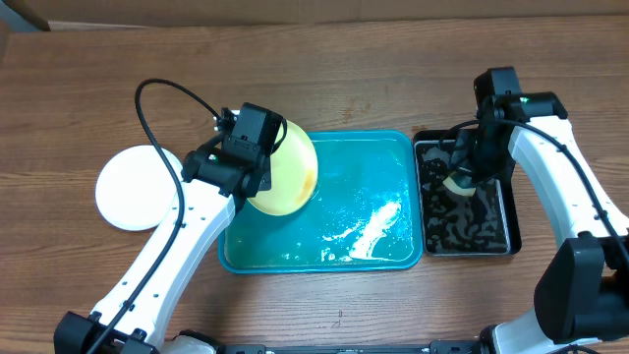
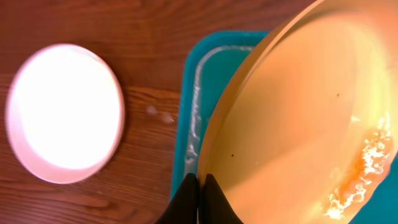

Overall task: Clean dirty plates on tray and stack at the side
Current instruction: 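Lift the yellow plate with left gripper, return sponge to basin, then place the yellow plate on the stacked plates left of the tray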

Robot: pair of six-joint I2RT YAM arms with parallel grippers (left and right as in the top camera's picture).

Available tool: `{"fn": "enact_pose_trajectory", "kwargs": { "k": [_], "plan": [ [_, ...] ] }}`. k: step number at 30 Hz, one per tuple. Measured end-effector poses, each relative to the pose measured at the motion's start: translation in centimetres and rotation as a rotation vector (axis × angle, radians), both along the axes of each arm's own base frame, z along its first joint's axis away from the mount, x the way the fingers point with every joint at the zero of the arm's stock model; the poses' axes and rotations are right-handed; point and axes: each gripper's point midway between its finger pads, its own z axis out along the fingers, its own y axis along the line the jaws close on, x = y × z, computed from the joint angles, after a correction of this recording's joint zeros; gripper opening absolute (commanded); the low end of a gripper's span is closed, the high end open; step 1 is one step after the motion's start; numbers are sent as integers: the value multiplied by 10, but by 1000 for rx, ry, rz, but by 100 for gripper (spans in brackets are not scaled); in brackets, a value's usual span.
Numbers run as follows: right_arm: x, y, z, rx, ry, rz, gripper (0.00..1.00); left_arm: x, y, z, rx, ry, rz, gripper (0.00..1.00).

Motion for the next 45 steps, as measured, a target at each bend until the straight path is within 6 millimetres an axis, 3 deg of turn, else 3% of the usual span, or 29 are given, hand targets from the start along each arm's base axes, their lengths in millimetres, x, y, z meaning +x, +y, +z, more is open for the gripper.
{"fn": "enact_pose_trajectory", "kwargs": {
  "k": [9,14,22,29,45],
  "plan": [
    [-6,0,-31,-1,2,24,4,7,8,25,212,-84,-27,4],
    [-4,0,-52,0,-32,37,4,6,3,41,337,-144,-48,4],
    [-22,-1,-78,-2,-3,43,4,3,-11,68,522,-244,-92,4],
    [-21,-1,-79,-2,-8,43,4,3,-15,81,575,-300,-85,4],
    [-21,-1,-79,-2,-9,43,4,2,-13,83,591,-303,-80,4]
  ]
}}
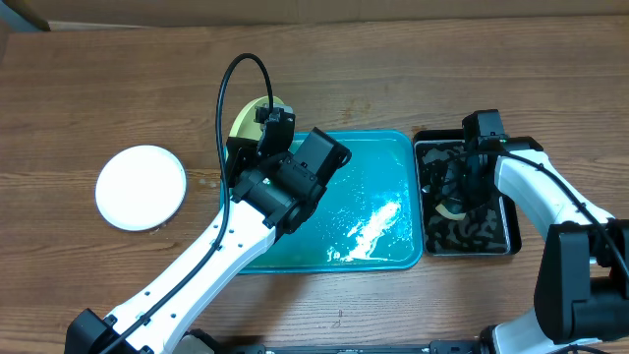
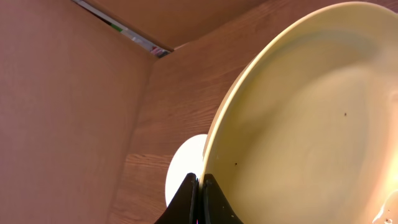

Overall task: Clean dirty plates on tray and stack at the side
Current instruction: 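Place the yellow plate on the stacked plates left of the tray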

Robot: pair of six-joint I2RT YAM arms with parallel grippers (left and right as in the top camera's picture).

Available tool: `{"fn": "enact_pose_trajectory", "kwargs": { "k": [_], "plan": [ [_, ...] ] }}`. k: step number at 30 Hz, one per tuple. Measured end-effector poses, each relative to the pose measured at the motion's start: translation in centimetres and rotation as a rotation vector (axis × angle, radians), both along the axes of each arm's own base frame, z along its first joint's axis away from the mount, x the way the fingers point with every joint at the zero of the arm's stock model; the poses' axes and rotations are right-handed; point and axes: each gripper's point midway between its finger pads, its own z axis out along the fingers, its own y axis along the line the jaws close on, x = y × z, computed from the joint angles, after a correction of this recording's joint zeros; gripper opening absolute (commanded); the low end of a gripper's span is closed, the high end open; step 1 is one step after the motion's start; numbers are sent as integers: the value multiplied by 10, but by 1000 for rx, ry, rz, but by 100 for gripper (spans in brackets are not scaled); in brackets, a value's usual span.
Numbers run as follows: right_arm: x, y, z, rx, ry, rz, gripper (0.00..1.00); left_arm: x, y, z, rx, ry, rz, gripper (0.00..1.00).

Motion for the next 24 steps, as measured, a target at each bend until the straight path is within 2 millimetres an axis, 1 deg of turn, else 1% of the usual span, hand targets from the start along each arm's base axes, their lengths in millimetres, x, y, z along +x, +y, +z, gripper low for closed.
{"fn": "enact_pose_trajectory", "kwargs": {
  "k": [8,11,14,17,21,24],
  "plan": [
    [0,0,0,0,1,0,5,-1,2,-1,3,7,5,4],
    [0,0,0,0,2,0,5,-1,11,-7,-13,42,25,4],
    [-1,0,0,-1,4,0,5,-1,33,-17,-56,89,84,4],
    [-1,0,0,0,5,0,5,-1,60,-30,-133,134,163,4],
    [-1,0,0,0,4,0,5,-4,101,-51,-285,195,285,4],
    [-1,0,0,0,5,0,8,-10,137,-66,-442,221,397,4]
  ]
}}
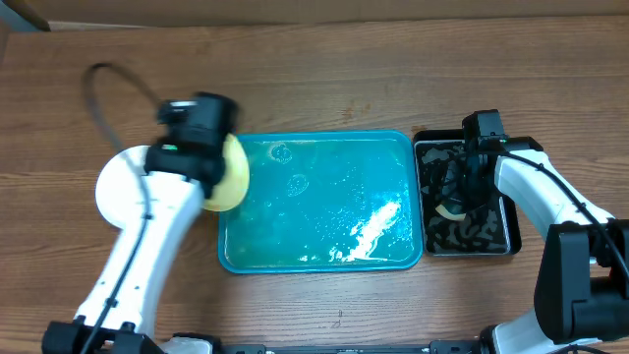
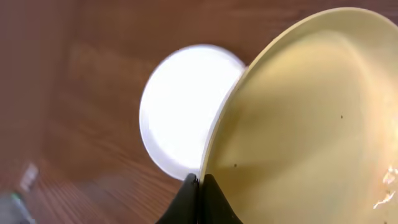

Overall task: Clean dirty plates on tray and stack at the side
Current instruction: 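Place the yellow plate on the stacked plates left of the tray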

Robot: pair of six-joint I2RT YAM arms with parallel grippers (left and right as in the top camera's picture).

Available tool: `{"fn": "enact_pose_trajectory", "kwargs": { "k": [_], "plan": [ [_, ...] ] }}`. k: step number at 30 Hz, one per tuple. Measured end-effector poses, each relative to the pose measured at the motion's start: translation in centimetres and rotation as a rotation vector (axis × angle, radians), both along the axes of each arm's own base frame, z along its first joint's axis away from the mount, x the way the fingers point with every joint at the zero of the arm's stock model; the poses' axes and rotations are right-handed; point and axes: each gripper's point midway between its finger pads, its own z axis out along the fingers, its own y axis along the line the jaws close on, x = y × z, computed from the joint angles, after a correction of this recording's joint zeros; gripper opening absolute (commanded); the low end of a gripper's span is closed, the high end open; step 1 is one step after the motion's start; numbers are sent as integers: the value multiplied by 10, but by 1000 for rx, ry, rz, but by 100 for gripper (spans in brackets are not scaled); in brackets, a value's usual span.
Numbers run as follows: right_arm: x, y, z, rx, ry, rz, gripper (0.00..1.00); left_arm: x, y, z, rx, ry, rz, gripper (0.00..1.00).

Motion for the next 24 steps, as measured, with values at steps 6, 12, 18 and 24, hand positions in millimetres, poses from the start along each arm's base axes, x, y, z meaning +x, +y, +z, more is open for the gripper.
{"fn": "enact_pose_trajectory", "kwargs": {
  "k": [6,12,18,24],
  "plan": [
    [0,0,0,0,0,0,8,-18,64,-17,-208,-27,229,4],
    [0,0,0,0,2,0,8,-25,103,-42,-316,-36,372,4],
    [-2,0,0,0,6,0,8,-33,122,-71,-375,10,451,4],
    [-2,0,0,0,9,0,8,-34,125,-76,-406,11,465,75]
  ]
}}
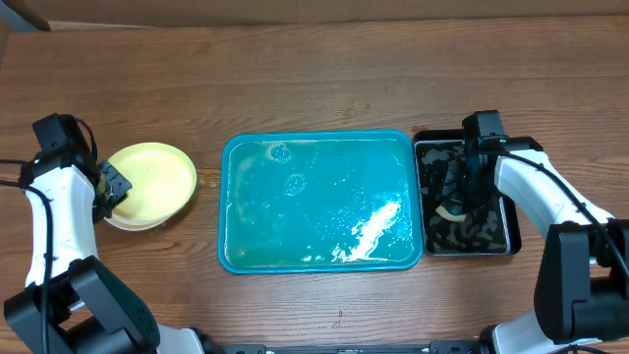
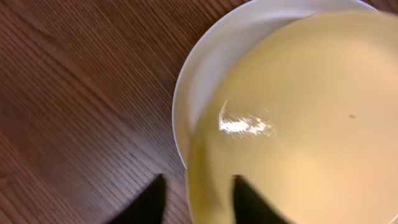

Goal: Clean dirty plates on tray and stack at the side

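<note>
A yellow plate [image 1: 152,177] lies on top of a white plate [image 1: 126,220] on the table, left of the teal tray [image 1: 295,221]. In the left wrist view the yellow plate [image 2: 305,124] covers most of the white plate [image 2: 205,68]. My left gripper [image 1: 110,190] is open, one finger on each side of the yellow plate's left rim [image 2: 196,200], not clamping it. My right gripper [image 1: 469,185] reaches down into the black bin [image 1: 514,211], with a pale sponge [image 1: 450,209] lying just beside it. Whether its fingers are open is hidden.
The teal tray holds soapy water and a streak of foam [image 1: 369,231], with no plates on it. The black bin to its right holds dark wet bits. A cardboard wall [image 1: 295,12] runs along the back edge.
The yellow plate was held tilted at the white plate's right edge with my left gripper shut on it. Now it lies flat on the white plate and the gripper is open. The right arm is unchanged.
First my left gripper held the yellow plate tilted over the tray's left part, and the right gripper had the sponge over the bin. Then the plate was at the tray's back left, the sponge down in the bin. Then it neared the white plate; now it lies stacked there.
</note>
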Robot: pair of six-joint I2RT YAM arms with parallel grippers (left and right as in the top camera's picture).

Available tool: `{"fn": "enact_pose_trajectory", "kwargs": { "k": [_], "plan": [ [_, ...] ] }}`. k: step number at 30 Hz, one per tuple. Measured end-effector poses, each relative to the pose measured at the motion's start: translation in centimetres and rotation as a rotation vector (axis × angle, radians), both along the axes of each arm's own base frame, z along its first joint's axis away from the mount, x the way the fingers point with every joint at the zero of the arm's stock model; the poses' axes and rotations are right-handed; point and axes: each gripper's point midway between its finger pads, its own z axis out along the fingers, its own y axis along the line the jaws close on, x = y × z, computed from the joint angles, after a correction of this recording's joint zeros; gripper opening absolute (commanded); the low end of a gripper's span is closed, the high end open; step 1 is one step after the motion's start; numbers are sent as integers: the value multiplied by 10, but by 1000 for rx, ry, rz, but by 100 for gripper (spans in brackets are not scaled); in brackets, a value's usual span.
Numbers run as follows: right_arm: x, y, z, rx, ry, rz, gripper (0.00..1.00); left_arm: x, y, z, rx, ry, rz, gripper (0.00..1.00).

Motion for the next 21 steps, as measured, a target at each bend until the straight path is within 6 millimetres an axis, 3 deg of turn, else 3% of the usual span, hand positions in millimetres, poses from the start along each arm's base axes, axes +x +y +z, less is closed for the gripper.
{"fn": "enact_pose_trajectory", "kwargs": {
  "k": [3,10,12,16,21],
  "plan": [
    [0,0,0,0,0,0,8,4,-5,0,-33,-20,-6,81],
    [-1,0,0,-1,3,0,10,17,-19,14,-109,-89,-36,81],
    [-1,0,0,-1,5,-1,6,20,-28,21,-133,-116,-56,81],
    [1,0,0,-1,-3,0,4,26,-64,41,-192,-167,-142,82],
    [14,5,4,23,-54,55,4,35,-127,53,-261,-179,-317,82]
  ]
}}
